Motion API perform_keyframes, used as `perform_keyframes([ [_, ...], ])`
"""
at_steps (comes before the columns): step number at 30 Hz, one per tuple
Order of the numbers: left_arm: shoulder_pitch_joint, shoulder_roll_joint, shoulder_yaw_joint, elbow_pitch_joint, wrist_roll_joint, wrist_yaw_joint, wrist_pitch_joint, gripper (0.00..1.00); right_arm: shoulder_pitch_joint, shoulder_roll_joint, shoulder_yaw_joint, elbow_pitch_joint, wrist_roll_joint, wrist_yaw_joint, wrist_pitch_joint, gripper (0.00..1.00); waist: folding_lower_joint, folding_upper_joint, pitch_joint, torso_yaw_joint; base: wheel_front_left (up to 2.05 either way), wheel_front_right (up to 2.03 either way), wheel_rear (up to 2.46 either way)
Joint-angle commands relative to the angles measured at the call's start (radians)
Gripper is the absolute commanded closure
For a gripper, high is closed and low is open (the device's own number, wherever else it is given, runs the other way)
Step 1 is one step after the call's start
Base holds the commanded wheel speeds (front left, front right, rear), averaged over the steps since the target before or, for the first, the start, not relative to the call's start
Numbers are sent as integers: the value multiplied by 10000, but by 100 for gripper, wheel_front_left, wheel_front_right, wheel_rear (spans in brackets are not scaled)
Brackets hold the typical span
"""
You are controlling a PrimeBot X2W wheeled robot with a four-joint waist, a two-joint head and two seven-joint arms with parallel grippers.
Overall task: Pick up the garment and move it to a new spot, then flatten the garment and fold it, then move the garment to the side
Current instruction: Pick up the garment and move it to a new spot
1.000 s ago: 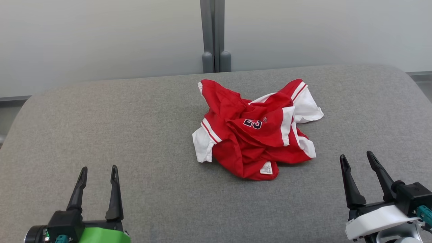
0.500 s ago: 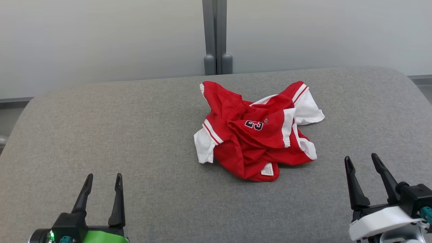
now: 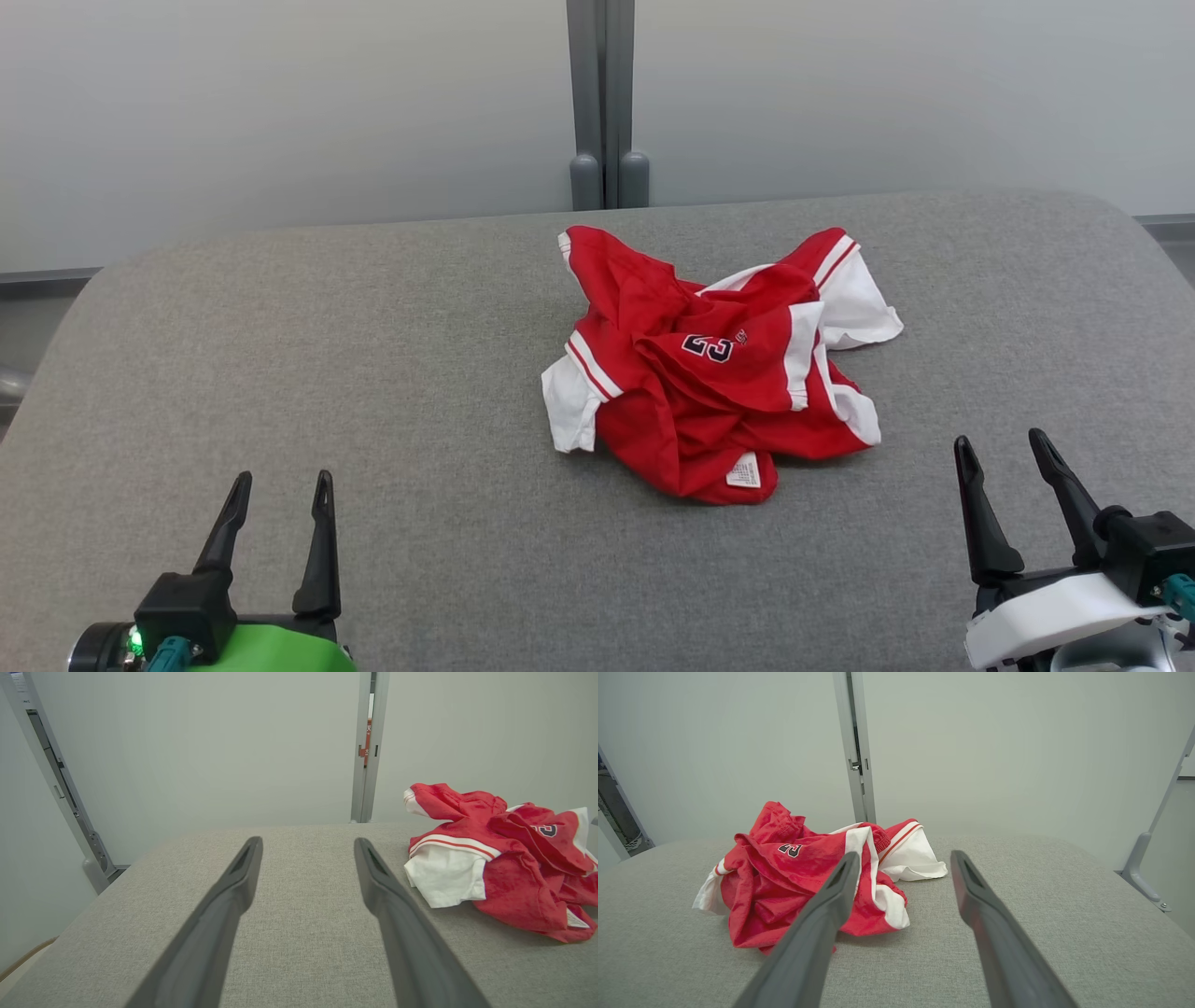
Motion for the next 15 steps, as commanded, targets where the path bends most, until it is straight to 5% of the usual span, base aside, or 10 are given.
perform_keyframes([
  [1, -30, 55, 17, -62, -57, 73, 42, 0, 142, -20, -25, -34, -62, -14, 21, 0, 1, 0, 1, 2, 0, 0, 0],
  [15, 131, 168, -11, -360, -132, 241, 118, 0, 137, -18, -25, 3, -60, -14, 80, 0, 1, 0, 5, -46, 0, 0, 0],
])
